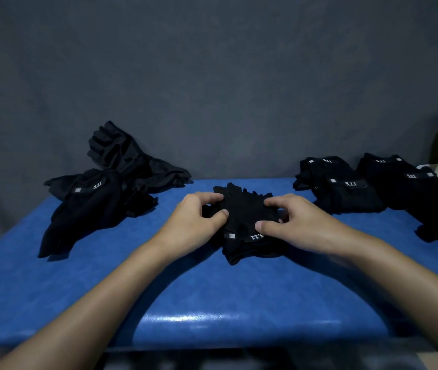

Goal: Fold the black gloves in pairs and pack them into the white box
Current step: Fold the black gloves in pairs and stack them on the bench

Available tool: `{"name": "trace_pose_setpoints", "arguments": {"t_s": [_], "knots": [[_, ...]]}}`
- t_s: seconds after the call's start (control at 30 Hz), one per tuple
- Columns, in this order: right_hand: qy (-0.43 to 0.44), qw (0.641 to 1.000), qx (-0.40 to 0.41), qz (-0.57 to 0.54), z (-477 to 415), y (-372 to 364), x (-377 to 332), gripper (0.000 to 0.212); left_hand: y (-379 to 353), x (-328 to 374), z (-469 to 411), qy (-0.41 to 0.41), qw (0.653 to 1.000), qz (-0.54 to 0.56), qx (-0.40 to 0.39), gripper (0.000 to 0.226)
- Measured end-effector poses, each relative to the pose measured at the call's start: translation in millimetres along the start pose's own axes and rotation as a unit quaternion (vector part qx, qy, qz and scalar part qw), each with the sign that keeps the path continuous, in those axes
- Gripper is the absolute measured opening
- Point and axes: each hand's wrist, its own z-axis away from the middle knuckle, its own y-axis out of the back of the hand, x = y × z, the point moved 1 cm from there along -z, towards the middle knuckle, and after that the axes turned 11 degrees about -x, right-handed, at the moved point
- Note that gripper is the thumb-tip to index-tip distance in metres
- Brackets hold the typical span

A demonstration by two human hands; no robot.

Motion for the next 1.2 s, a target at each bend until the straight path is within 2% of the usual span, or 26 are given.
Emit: {"name": "trace_pose_setpoints", "arguments": {"t_s": [0.03,0.1,0.2,0.27,0.37,0.43,0.53,0.67,0.77,0.83,0.9,0.97,1.1,1.2], "knots": [[-0.010,1.000,-0.009,0.005,-2,1,5,0.014,-1,0,0,-0.004,1.000,-0.012,0.004,0.041],[-0.019,1.000,0.008,0.005,-4,4,13,0.030,-2,1,2,-0.026,0.999,-0.043,0.022,0.038],[0.043,0.997,0.070,0.009,-4,9,11,0.034,-2,8,8,-0.081,0.988,-0.123,0.046,0.053],[0.079,0.993,0.074,0.041,-7,6,10,0.038,-3,12,11,-0.100,0.980,-0.167,0.028,0.060],[0.062,0.996,0.031,0.059,-11,-3,15,0.051,-8,10,13,-0.101,0.957,-0.271,-0.017,0.073],[0.036,0.993,-0.013,0.109,-12,-8,21,0.061,-10,6,15,-0.094,0.942,-0.321,-0.033,0.085],[-0.001,0.982,-0.058,0.180,-12,-11,25,0.071,-9,-1,15,-0.075,0.931,-0.352,-0.062,0.091],[-0.038,0.963,-0.097,0.250,-13,-15,26,0.072,-10,-3,15,-0.056,0.921,-0.376,-0.091,0.095],[-0.021,0.979,-0.058,0.195,-11,-14,25,0.069,-7,-3,15,-0.053,0.942,-0.320,-0.082,0.084],[0.025,0.992,0.009,0.126,-7,-11,24,0.063,2,-4,14,-0.065,0.968,-0.240,-0.045,0.064],[0.095,0.990,0.052,0.086,-1,-7,22,0.050,15,-5,15,-0.080,0.977,-0.196,0.002,0.040],[0.152,0.984,0.045,0.086,6,-5,20,0.044,28,-8,17,-0.078,0.979,-0.187,0.002,0.023],[0.181,0.979,0.003,0.097,13,-4,20,0.033,36,-12,23,-0.107,0.970,-0.213,-0.052,0.024],[0.186,0.981,-0.007,0.056,14,-6,20,0.022,32,-14,22,-0.128,0.966,-0.221,-0.040,0.018]]}}
